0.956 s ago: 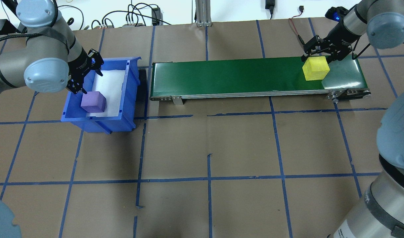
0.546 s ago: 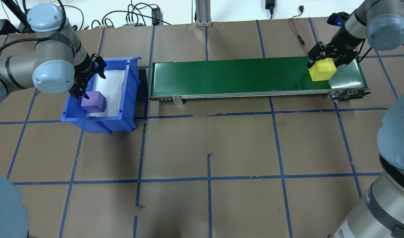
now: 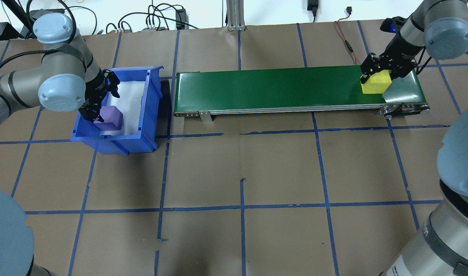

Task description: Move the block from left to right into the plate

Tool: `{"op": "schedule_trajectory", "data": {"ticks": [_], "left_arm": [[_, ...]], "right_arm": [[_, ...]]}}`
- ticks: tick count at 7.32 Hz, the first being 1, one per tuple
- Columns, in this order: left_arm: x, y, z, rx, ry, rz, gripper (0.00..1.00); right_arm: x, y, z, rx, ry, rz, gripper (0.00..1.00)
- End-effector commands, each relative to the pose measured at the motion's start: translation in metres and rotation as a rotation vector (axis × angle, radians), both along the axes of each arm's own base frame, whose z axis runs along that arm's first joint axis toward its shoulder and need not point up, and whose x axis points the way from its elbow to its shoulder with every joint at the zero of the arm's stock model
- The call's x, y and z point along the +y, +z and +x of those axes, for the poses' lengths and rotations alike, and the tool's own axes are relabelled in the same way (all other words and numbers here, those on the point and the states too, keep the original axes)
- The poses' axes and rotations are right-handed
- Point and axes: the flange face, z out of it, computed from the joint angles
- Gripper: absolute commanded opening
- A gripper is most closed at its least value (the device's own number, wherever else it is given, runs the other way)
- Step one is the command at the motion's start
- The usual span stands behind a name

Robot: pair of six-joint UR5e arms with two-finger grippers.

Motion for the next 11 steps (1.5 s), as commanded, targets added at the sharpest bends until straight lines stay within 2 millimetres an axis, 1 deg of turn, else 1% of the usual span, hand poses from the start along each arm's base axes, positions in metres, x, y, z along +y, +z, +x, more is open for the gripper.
{"op": "schedule_trajectory", "data": {"ticks": [1,2,3,4,5,6,7,8,9,10,11], "left_arm": [[0.001,-0.006,0.011,0.002,0.017,0.016,1.00],[0.000,-0.012,0.011,0.004,0.017,0.025,1.00],[0.000,-0.015,0.012,0.006,0.027,0.028,0.99],[0.000,-0.016,0.012,0.008,0.029,0.027,0.98],[0.000,-0.018,0.011,0.011,0.031,0.026,0.96],[0.000,-0.019,0.011,0.013,0.031,0.024,0.87],[-0.001,-0.019,0.011,0.018,0.026,0.022,0.71],[-0.002,-0.017,0.011,0.018,0.019,0.018,0.55],[-0.005,-0.012,0.011,0.018,0.017,0.008,0.44],[-0.007,0.000,0.012,0.013,0.009,-0.014,0.44],[-0.006,0.019,0.009,0.006,0.009,-0.050,0.44]], "right_arm": [[-0.002,0.017,-0.013,0.061,0.003,-0.013,0.32],[0.002,0.029,-0.033,0.113,-0.001,-0.018,0.32],[0.019,0.044,-0.088,0.132,-0.041,-0.030,0.32],[0.036,0.050,-0.129,0.132,-0.037,-0.033,0.32],[0.069,0.053,-0.178,0.133,0.003,0.011,0.32],[0.114,0.047,-0.222,0.125,-0.001,0.054,0.32],[0.183,0.028,-0.269,0.097,-0.056,0.107,0.29],[0.248,0.010,-0.309,0.098,-0.145,0.109,0.27],[0.318,-0.006,-0.337,0.063,-0.207,0.110,0.27],[0.377,-0.017,-0.361,0.055,-0.291,0.107,0.27],[0.419,-0.020,-0.379,0.045,-0.312,0.101,0.28]]}}
